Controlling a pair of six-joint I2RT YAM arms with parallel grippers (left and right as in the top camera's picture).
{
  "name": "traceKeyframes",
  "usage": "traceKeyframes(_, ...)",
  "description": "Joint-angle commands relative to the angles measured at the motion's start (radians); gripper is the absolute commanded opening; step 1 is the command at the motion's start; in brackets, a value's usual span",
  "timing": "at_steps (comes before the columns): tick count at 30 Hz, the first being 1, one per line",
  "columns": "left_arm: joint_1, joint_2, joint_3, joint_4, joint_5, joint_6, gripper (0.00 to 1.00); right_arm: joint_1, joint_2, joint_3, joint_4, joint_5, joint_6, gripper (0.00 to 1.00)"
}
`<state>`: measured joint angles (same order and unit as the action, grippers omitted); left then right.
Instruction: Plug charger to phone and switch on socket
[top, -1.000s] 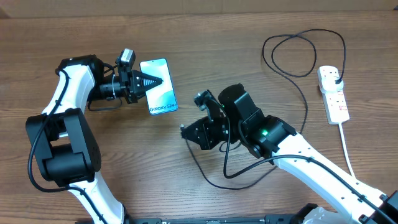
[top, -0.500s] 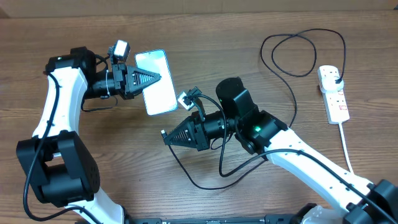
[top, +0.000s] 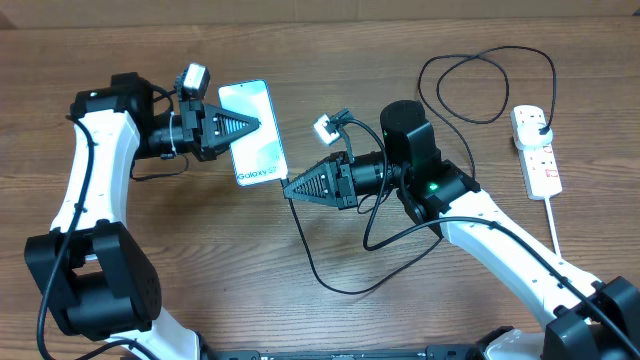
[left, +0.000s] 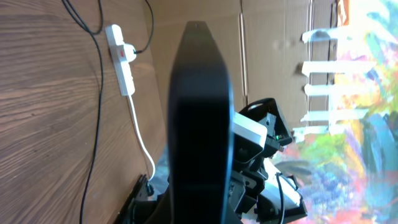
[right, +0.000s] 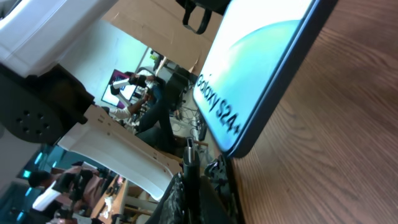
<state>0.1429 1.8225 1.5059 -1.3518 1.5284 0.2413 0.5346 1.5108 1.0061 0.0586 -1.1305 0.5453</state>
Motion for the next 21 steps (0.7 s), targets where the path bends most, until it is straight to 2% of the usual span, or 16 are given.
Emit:
traceKeyframes(1,-0.051,-0.039,0.031,0.025,0.053,-0.005,0.04,0.011,-0.005,0.008,-0.016,-0.024,0.009,0.04)
traceKeyframes(8,-0.086,-0.039,0.031,0.134,0.053,-0.107,0.04,0.016,-0.005,0.008,-0.043,-0.024,0.009,0.04)
traceKeyframes(13,-0.085,-0.039,0.031,0.146,0.053,-0.116,0.04,0.017,-0.005,0.007,-0.126,-0.022,0.008,0.04)
traceKeyframes(21,-0.086,-0.039,0.031,0.146,0.053,-0.137,0.04,0.077,-0.005,0.001,-0.115,0.032,0.008,0.04)
